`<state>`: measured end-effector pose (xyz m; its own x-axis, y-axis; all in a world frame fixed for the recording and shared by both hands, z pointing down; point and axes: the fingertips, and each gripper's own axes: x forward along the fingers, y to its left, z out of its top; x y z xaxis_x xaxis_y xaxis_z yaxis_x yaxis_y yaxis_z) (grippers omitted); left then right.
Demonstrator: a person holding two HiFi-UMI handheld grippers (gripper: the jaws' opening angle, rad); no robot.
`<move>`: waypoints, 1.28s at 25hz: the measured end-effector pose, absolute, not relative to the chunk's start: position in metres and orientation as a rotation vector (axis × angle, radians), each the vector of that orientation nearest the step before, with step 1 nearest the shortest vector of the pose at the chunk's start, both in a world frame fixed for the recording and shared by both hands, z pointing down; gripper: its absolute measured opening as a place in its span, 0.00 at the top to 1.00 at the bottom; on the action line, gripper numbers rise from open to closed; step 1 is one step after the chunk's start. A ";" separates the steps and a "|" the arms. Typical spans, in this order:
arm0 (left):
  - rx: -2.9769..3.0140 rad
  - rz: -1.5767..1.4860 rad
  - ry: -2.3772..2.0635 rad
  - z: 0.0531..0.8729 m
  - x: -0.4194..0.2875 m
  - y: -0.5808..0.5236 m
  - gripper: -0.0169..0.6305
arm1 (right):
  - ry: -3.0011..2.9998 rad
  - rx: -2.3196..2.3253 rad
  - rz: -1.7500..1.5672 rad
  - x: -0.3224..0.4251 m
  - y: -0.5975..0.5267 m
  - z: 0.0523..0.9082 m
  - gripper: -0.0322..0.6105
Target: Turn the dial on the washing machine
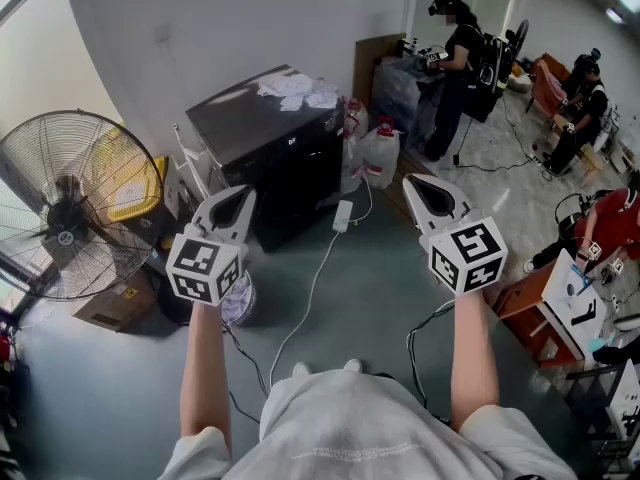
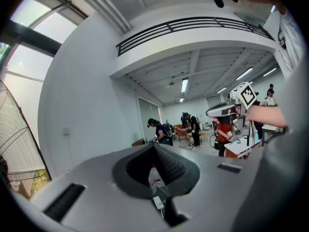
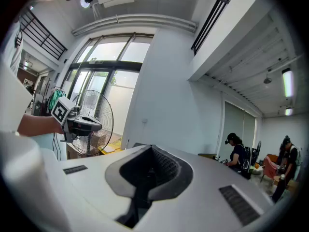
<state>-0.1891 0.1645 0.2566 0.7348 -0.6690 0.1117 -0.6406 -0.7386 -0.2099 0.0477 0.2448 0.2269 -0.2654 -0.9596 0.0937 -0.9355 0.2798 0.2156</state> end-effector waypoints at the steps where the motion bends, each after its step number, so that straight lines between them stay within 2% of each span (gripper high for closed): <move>1: -2.776 -0.273 1.059 0.258 -0.185 0.163 0.95 | -2.356 1.765 -0.165 0.053 0.243 0.227 0.93; 17: -2.772 -0.317 1.154 0.271 -0.134 0.131 0.95 | -2.409 1.701 -0.094 0.122 0.200 0.252 0.93; 32: -2.728 -0.353 1.084 0.282 -0.109 -0.085 0.95 | -2.330 1.711 -0.167 0.132 -0.007 0.243 0.93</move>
